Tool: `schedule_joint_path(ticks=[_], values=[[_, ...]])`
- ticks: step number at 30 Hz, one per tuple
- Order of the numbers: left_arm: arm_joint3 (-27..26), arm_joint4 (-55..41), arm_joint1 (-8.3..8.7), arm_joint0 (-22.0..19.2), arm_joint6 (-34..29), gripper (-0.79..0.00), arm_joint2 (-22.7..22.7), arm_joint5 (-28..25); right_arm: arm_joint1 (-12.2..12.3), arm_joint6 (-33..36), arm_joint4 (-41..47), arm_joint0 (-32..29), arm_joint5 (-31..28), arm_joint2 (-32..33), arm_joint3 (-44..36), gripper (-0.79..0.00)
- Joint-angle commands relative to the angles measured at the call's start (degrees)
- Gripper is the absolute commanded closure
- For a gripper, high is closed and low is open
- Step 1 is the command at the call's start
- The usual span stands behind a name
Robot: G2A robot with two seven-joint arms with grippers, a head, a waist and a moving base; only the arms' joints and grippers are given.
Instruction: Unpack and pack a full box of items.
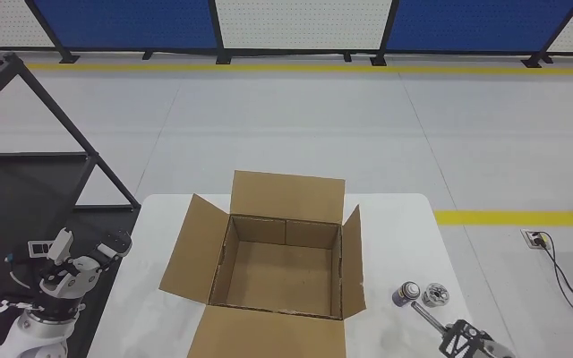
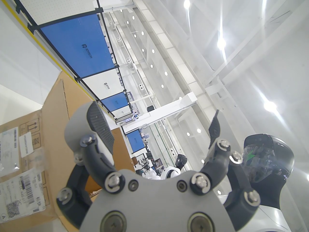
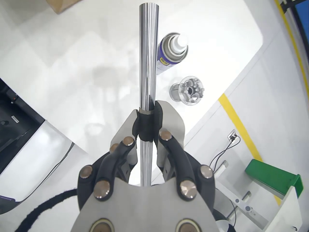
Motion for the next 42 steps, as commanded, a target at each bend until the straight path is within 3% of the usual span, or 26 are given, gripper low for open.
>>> schedule_joint_path(ticks=[1,5,10,13,27,32,37,42], values=[[0.00,0.00,0.00,0.00,0.00,-0.785,0.00,0.00,-0.60,-3.99,-0.53,-5.59,0.87,5.13,-4.91,0.000],[0.00,0.00,0.00,0.00,0.00,-0.785,0.00,0.00,-1.31,-14.03,0.30,-8.23,-1.00,11.77,-5.14,0.000],[0.00,0.00,0.00,0.00,0.00,-0.785,0.00,0.00,-1.09,-21.50,3.26,-5.41,-8.97,18.46,-5.14,0.000],[0.00,0.00,0.00,0.00,0.00,-0.785,0.00,0.00,-0.35,-21.50,7.16,-1.65,-14.07,20.34,-5.14,0.000],[0.00,0.00,0.00,0.00,0.00,-0.785,0.00,0.00,-0.35,-21.50,7.16,-1.65,-14.07,20.34,-5.14,0.000],[0.00,0.00,0.00,0.00,0.00,-0.785,0.00,0.00,0.10,-22.84,7.84,0.71,-16.15,17.27,-5.14,0.000],[0.00,0.00,0.00,0.00,0.00,-0.785,0.00,0.00,1.76,-24.28,7.65,10.18,-20.07,11.77,-5.14,0.000],[0.00,0.00,0.00,0.00,0.00,-0.785,0.00,0.00,3.64,-18.58,10.44,21.77,-20.54,2.54,-5.14,0.000]])
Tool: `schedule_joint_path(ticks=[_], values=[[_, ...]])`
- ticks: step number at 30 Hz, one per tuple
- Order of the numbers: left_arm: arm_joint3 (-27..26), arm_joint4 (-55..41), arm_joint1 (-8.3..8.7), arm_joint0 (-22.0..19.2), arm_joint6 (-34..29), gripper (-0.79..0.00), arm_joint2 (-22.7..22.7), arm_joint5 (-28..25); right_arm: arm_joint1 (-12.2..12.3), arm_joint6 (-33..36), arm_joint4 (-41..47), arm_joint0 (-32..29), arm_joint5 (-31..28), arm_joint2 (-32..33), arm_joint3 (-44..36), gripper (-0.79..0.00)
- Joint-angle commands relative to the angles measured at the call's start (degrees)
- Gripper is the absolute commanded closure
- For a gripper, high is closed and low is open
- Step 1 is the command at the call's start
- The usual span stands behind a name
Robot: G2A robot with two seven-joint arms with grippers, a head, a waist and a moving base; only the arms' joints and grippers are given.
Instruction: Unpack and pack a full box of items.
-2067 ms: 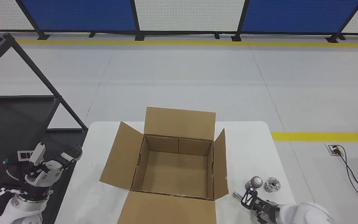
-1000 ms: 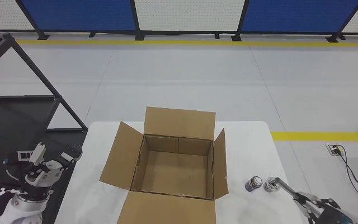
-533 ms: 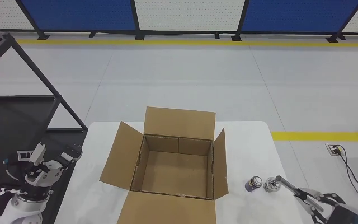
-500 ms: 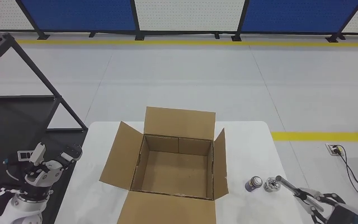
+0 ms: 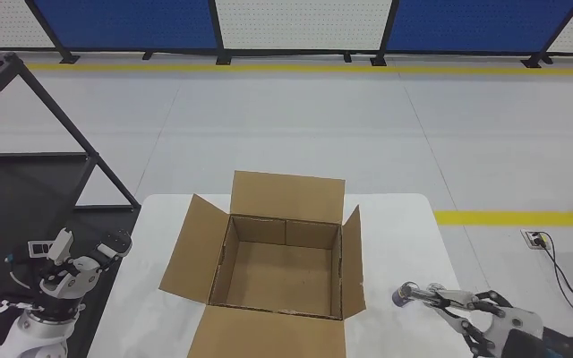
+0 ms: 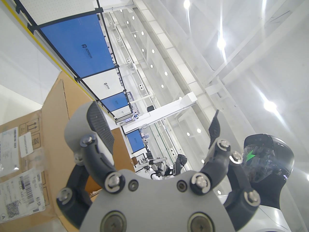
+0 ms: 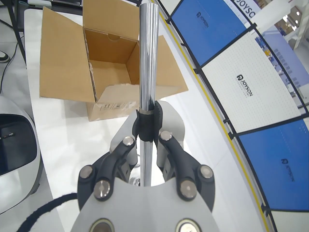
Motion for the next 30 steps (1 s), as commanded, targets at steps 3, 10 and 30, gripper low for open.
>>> schedule_joint_path(ticks=[3,10,30], values=[[0.00,0.00,0.00,0.00,0.00,-0.785,0.00,0.00,1.28,8.72,3.52,10.62,3.30,-9.93,0.00,0.000],[0.00,0.00,0.00,0.00,0.00,-0.785,0.00,0.00,1.59,26.08,19.06,23.95,21.17,-27.18,0.00,0.000],[0.00,0.00,0.00,0.00,0.00,-0.785,0.00,0.00,1.24,24.49,21.78,26.60,23.80,-30.78,0.00,0.000]])
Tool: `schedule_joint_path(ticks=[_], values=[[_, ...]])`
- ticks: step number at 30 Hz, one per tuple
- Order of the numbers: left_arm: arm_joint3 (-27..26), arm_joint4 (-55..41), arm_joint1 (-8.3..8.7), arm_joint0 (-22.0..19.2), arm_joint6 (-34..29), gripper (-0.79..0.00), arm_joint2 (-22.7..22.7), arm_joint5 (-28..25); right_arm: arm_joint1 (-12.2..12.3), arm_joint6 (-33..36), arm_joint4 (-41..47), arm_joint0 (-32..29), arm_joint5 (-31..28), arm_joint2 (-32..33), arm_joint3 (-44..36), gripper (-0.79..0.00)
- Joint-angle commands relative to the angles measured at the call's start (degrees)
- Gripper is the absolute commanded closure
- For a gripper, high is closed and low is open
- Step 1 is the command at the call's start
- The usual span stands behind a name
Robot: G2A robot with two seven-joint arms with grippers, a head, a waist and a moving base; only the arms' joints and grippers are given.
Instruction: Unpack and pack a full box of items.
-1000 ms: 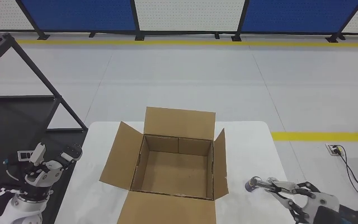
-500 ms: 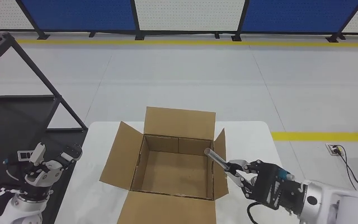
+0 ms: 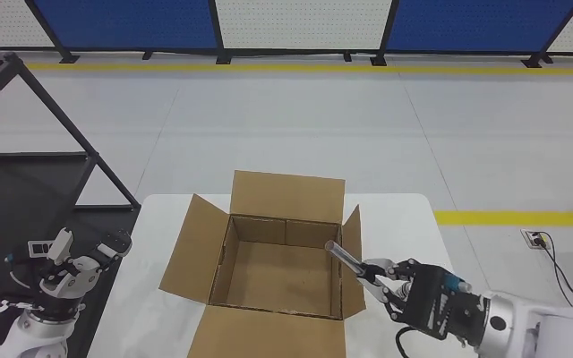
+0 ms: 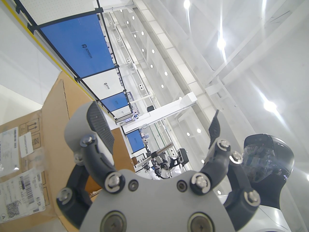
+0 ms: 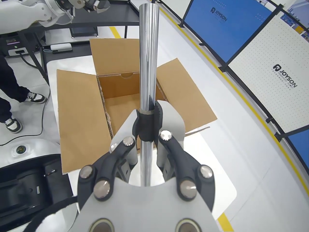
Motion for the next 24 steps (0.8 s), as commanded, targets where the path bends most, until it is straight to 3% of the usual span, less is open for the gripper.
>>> schedule_joint_path(ticks=[1,6,12,19,24], values=[[0.00,0.00,0.00,0.00,0.00,-0.785,0.00,0.00,-0.20,-2.01,0.43,1.58,0.78,-1.06,0.00,0.000],[0.00,0.00,0.00,0.00,0.00,-0.785,0.00,0.00,-0.97,-1.08,4.52,11.27,4.12,-7.80,0.00,0.000],[0.00,0.00,0.00,0.00,0.00,-0.785,0.00,0.00,-3.00,7.86,7.57,26.94,12.68,-21.89,0.22,0.000],[0.00,0.00,0.00,0.00,0.00,-0.785,0.00,0.00,-7.21,13.29,0.69,42.09,23.27,-38.29,9.51,0.000],[0.00,0.00,0.00,0.00,0.00,-0.785,0.00,0.00,-10.76,15.69,0.94,49.36,23.85,-47.81,18.15,0.000]])
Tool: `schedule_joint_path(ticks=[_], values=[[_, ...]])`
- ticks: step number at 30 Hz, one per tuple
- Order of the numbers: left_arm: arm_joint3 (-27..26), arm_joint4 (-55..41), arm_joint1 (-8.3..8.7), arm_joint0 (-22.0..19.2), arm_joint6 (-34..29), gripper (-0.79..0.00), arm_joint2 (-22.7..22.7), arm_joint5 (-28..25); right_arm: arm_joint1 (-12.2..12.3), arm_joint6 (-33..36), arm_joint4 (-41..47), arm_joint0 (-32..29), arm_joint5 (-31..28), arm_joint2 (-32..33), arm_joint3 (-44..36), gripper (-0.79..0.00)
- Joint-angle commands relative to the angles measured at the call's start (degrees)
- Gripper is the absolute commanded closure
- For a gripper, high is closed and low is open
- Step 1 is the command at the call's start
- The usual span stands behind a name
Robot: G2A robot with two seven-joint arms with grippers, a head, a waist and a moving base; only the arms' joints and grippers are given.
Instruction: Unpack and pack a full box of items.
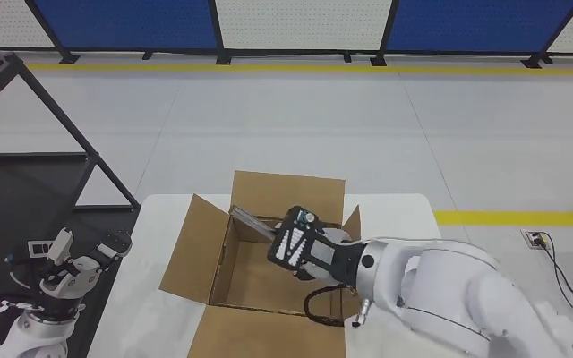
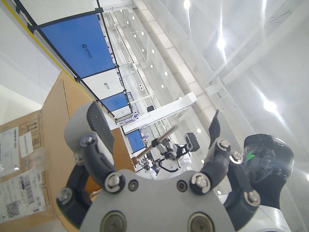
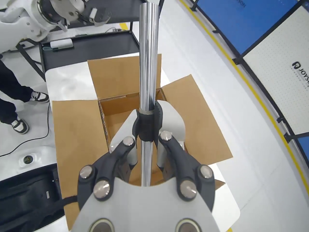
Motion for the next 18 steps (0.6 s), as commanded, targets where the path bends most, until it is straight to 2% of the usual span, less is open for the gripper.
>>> schedule_joint_path(ticks=[1,8,18], values=[[0.00,0.00,0.00,0.00,0.00,-0.785,0.00,0.00,-1.34,2.06,-1.08,2.68,-0.12,-3.83,3.71,0.000],[0.00,0.00,0.00,0.00,0.00,-0.785,0.00,0.00,-6.31,1.79,-5.61,7.21,1.34,-13.65,12.14,0.000],[0.00,0.00,0.00,0.00,0.00,-0.785,0.00,0.00,-6.31,1.79,-5.61,7.21,1.34,-13.65,12.14,0.000]])
